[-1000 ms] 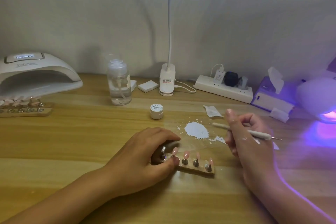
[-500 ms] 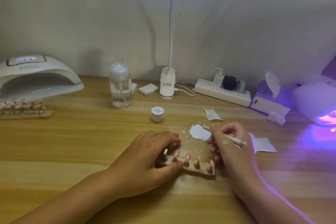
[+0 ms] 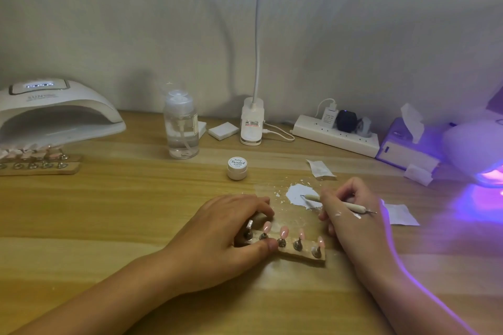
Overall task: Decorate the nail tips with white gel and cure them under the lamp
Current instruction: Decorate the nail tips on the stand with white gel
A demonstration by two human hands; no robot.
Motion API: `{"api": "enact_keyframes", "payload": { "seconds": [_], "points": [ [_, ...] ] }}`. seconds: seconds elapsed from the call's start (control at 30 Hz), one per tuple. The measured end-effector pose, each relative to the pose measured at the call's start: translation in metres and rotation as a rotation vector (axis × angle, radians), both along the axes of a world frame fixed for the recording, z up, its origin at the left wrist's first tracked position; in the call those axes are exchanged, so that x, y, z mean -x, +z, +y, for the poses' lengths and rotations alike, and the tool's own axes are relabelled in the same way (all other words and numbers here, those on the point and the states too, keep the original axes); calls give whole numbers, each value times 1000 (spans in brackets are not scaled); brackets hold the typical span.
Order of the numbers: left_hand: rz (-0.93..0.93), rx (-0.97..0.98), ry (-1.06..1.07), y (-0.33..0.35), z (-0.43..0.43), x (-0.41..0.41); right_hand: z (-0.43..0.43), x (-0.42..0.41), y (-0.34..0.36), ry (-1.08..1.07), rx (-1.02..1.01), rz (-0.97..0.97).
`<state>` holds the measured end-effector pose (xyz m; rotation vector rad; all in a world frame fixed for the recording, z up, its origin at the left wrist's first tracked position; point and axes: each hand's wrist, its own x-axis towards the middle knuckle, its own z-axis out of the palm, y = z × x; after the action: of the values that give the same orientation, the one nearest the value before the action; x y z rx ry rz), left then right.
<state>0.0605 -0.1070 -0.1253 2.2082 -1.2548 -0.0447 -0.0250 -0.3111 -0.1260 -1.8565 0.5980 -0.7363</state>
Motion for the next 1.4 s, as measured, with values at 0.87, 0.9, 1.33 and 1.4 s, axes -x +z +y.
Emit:
{"api": "enact_keyframes", "payload": {
  "seconds": [0.87, 0.9, 1.33, 1.4],
  "points": [
    [158, -341, -98, 42, 40, -41, 2, 0, -1, -12, 109, 13],
    [117, -354, -109, 42, 40, -42, 2, 0, -1, -13, 116, 17],
    [66, -10, 79, 11, 28, -47, 1, -1, 0, -14, 116, 33],
    [127, 77, 102, 7, 26, -46, 0, -1, -1, -14, 102, 31]
  ]
}}
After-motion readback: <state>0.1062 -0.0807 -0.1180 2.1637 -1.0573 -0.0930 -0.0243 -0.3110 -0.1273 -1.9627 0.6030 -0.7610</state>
